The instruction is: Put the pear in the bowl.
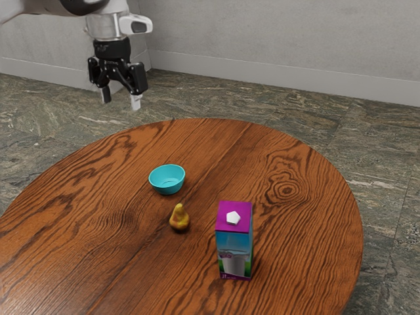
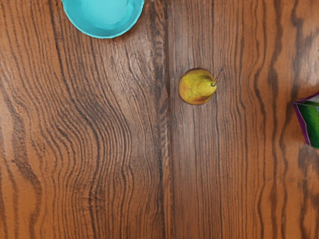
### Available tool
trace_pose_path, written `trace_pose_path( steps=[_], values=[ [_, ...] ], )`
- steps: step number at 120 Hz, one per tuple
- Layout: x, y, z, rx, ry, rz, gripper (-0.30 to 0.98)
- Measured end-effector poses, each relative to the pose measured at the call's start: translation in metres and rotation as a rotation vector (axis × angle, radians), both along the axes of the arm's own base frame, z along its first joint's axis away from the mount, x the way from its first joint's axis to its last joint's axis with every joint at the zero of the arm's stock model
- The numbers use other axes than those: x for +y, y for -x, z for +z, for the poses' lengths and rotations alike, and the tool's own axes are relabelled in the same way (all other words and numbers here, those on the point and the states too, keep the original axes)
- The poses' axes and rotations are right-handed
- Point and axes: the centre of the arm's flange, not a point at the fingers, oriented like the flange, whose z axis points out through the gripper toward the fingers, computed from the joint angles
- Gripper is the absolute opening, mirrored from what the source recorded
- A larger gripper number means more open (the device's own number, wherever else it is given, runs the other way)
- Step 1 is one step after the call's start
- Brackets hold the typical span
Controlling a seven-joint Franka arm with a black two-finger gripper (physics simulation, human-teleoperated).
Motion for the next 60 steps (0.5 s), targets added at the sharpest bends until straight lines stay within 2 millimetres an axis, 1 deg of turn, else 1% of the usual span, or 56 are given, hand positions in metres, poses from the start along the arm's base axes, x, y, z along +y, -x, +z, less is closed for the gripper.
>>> trace_pose_path(
  steps=[11, 17, 21, 25, 33, 43, 50, 60],
  values=[
    [0.001, -0.007, 0.003, -0.051, 0.002, -0.003, 0.69],
    [-0.002, -0.011, 0.007, -0.079, 0.003, -0.010, 0.69],
    [-0.005, -0.015, 0.005, -0.093, 0.003, -0.017, 0.69],
    [-0.007, -0.022, 0.000, -0.102, 0.002, -0.021, 0.69],
    [-0.008, -0.039, -0.020, -0.108, 0.001, -0.024, 0.69],
    [-0.011, -0.062, -0.055, -0.109, 0.004, -0.031, 0.69],
    [-0.028, -0.076, -0.079, -0.110, 0.009, -0.061, 0.69],
    [-0.038, -0.088, -0.107, -0.100, 0.019, -0.075, 0.69]
  ],
)
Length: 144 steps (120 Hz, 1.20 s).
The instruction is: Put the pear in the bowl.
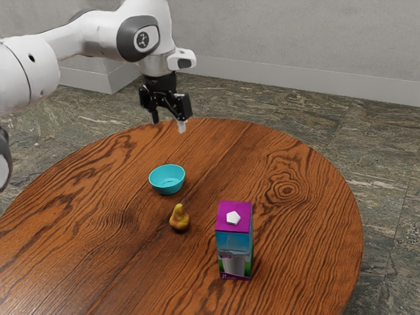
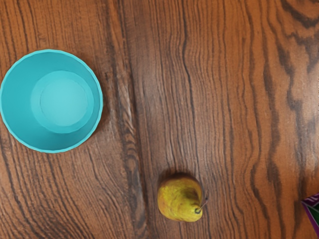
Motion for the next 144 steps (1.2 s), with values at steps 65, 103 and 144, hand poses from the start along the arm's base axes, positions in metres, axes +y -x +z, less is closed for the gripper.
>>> trace_pose_path(
  steps=[65, 103, 144],
  values=[
    [-0.043, -0.022, -0.171, 0.431, -0.122, 0.000, 0.69],
    [-0.044, -0.009, -0.235, 0.574, -0.156, 0.043, 0.69],
    [-0.041, -0.010, -0.268, 0.595, -0.159, 0.076, 0.69]
  ],
)
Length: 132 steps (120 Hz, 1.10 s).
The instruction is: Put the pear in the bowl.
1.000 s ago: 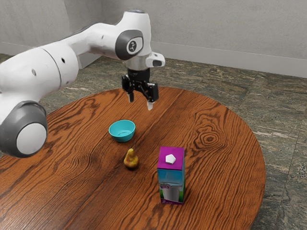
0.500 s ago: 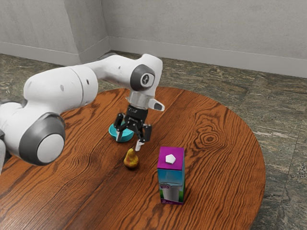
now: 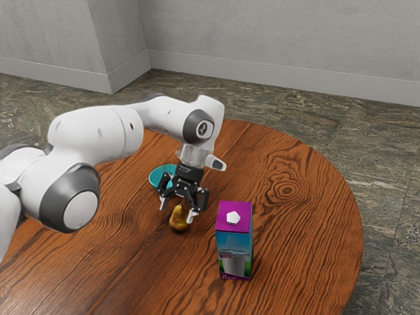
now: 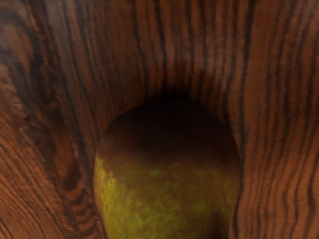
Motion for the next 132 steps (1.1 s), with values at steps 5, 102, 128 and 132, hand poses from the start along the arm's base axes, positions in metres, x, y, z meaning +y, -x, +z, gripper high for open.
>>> trace_pose_path(
  steps=[5, 102, 128, 132],
  values=[
    [0.002, 0.000, -0.002, 0.001, -0.003, 0.006, 0.69],
    [0.009, 0.006, -0.040, 0.002, 0.019, 0.062, 0.27],
    [0.014, 0.006, -0.031, 0.001, 0.006, 0.063, 0.15],
    [0.016, 0.006, -0.027, -0.001, 0.002, 0.065, 0.12]
  ],
)
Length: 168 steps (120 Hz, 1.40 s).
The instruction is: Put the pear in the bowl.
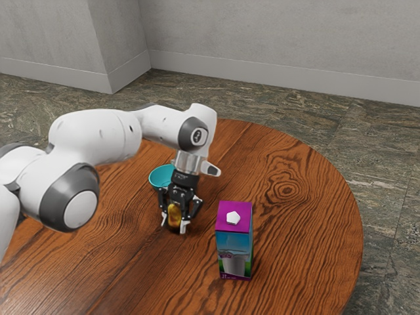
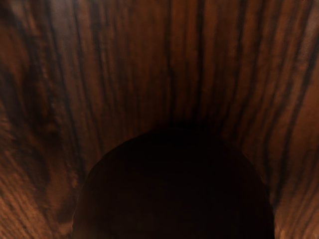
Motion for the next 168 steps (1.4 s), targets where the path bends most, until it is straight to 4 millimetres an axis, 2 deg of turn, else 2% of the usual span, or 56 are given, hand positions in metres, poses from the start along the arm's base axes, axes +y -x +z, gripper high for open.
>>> trace_pose_path(
  steps=[24, 48, 65, 79, 97, 105, 123, 131, 143, 168],
  values=[
    [0.003, 0.001, 0.021, 0.001, -0.008, 0.002, 0.05],
    [0.003, 0.003, 0.025, 0.017, -0.010, 0.004, 0.01],
    [0.001, 0.003, 0.038, 0.005, -0.016, -0.004, 0.00],
    [0.003, 0.003, 0.067, -0.023, -0.026, -0.011, -0.01],
    [0.015, 0.003, 0.122, -0.085, -0.049, -0.010, -0.02],
    [0.030, 0.001, 0.138, -0.107, -0.065, 0.006, -0.02],
    [0.072, -0.007, 0.159, -0.152, -0.086, 0.061, -0.04],
    [0.092, -0.010, 0.158, -0.164, -0.091, 0.086, -0.05],
    [0.115, -0.016, 0.144, -0.168, -0.102, 0.112, -0.05],
    [0.119, -0.023, 0.116, -0.162, -0.104, 0.107, -0.03]
  ],
)
